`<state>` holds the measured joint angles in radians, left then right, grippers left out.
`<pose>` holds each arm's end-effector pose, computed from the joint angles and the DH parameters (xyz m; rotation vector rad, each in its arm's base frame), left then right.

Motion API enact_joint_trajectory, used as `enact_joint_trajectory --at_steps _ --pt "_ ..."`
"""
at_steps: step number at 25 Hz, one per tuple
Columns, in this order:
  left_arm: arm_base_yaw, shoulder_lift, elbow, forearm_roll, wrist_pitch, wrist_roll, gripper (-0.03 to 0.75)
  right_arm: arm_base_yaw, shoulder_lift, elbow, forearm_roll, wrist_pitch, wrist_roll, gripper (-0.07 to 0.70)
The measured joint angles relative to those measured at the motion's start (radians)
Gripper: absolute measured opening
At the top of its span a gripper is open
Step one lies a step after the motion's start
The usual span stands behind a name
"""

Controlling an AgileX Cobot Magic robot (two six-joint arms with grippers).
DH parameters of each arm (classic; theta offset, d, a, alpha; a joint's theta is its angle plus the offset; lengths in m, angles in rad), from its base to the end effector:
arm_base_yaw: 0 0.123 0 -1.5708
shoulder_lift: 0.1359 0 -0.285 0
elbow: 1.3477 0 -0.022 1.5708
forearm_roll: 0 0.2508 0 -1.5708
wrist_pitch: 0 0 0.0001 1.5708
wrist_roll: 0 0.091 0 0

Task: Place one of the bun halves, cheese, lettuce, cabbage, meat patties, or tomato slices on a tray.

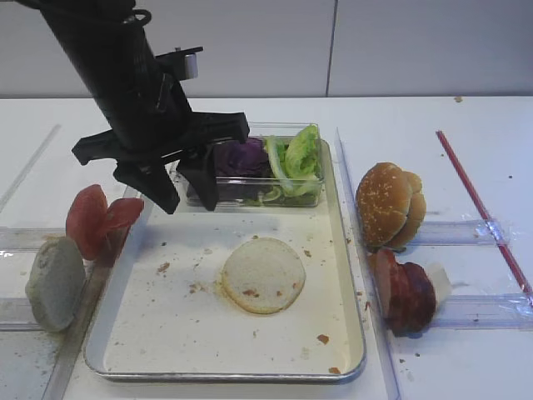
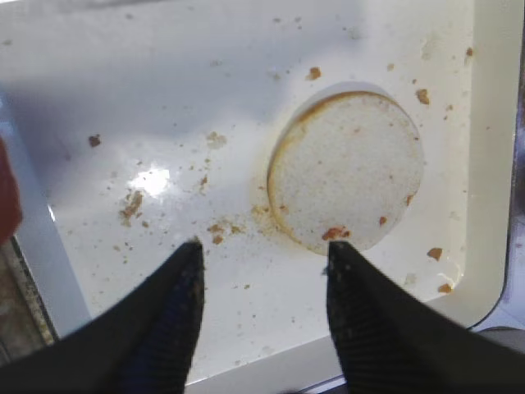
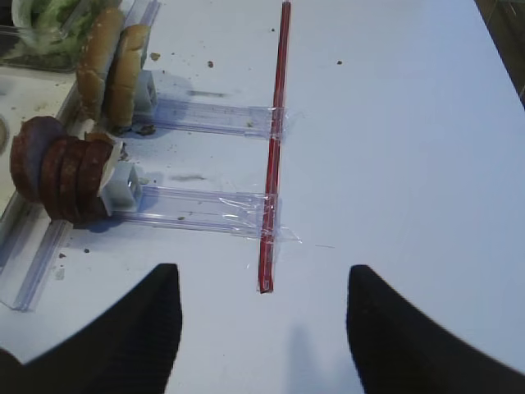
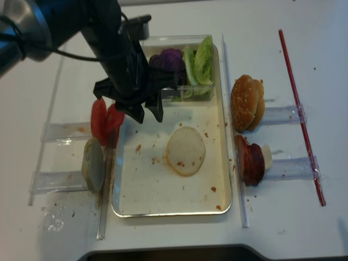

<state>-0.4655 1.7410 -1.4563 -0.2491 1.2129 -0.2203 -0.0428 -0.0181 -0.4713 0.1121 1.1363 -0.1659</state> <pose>0.3043 -0.1764 0.2798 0.2679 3.0304 -0.4280 -0.0076 0.0096 0.2637 -0.1404 2.1203 0.0127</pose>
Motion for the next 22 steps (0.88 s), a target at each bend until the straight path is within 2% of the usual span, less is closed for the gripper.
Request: enact_joint_trajectory --at_steps 13,17,22 --pt "0.011 -0.106 -0.006 0.181 0.015 -0.014 0.34 0.0 0.0 0.0 0.0 0.0 0.0 0.48" --pt "0.063 -0.131 -0.002 0.189 0.016 -0.016 0.34 0.0 0.0 0.0 0.0 0.0 0.0 0.48" --pt "0.154 -0.205 0.052 0.204 0.02 0.001 0.34 0.0 0.0 0.0 0.0 0.0 0.0 0.48"
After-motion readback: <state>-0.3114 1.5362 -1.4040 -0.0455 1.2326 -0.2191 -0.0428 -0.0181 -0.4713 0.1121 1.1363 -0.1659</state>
